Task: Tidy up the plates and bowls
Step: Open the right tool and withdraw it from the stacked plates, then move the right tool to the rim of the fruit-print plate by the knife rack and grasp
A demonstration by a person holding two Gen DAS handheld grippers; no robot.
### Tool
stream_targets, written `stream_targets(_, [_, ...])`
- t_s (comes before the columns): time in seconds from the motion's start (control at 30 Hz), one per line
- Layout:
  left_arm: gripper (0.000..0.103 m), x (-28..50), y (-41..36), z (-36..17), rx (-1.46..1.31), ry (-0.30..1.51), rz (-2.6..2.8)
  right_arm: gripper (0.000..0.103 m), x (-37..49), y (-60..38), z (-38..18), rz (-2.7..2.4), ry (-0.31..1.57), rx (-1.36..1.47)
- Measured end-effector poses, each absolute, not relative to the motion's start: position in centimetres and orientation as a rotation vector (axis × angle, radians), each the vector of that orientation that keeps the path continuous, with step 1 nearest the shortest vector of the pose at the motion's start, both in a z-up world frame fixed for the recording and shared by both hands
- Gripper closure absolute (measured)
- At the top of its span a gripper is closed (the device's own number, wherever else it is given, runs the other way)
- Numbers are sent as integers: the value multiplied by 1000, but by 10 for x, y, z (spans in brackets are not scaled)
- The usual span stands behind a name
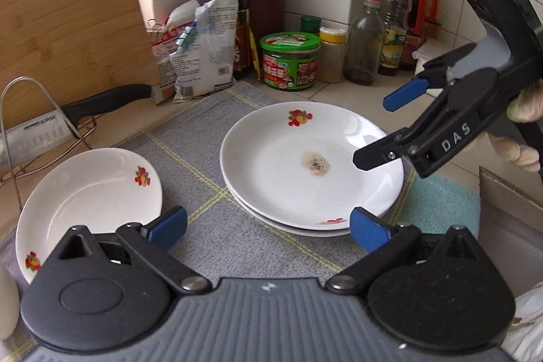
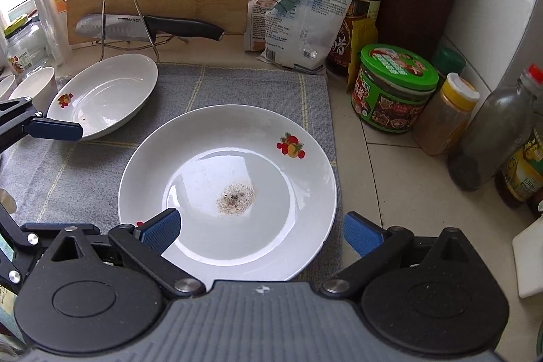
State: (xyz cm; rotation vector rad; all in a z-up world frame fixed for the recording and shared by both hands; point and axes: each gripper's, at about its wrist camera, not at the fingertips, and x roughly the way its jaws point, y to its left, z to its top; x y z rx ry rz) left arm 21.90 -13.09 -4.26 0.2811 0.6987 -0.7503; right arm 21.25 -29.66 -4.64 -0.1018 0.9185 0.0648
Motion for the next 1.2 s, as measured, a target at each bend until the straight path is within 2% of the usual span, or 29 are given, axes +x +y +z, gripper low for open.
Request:
stream_targets(0.57, [1, 187, -13, -40, 109, 676, -430, 0, 214, -173, -39, 101, 855, -81])
stream_targets(0.9, [1, 184, -1, -51, 101, 707, -420, 0, 217, -138, -35, 122, 874, -112])
stream_targets(1.2, [1, 200, -15, -55, 70, 741, -306, 0, 257, -145, -40, 249, 859, -156])
